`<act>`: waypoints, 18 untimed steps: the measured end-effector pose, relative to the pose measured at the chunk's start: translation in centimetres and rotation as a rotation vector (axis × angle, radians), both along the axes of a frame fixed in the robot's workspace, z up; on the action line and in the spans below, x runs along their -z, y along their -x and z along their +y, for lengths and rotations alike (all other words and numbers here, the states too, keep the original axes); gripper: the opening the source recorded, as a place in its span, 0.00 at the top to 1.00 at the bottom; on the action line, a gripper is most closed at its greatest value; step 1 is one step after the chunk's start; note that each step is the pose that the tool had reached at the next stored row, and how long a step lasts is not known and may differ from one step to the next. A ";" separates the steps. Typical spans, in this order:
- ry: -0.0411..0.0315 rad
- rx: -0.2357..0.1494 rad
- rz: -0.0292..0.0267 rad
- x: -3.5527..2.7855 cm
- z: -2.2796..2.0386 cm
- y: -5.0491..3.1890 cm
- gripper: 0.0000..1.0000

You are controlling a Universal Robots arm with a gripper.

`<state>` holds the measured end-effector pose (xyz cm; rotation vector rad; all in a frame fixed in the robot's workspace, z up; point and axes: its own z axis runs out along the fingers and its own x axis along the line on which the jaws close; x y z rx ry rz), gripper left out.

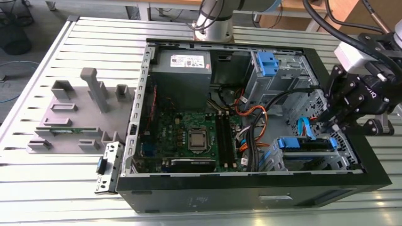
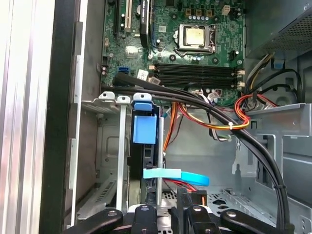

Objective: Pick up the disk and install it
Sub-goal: 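Insert the second disk wire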

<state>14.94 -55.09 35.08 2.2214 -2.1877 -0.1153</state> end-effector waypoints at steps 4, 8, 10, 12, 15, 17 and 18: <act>0.0002 0.000 0.0000 0.03 0.15 -0.47 0.69; -0.0002 0.000 0.0000 0.12 0.28 -0.88 0.69; 0.0000 0.000 0.0000 0.22 0.36 -0.99 0.69; 0.0008 0.000 0.0000 0.36 0.44 -1.09 0.69; 0.0012 0.000 0.0000 0.47 0.61 -1.29 0.69; 0.0009 0.000 0.0000 0.53 0.71 -1.44 0.69; 0.0009 0.000 0.0000 0.55 0.76 -1.53 0.69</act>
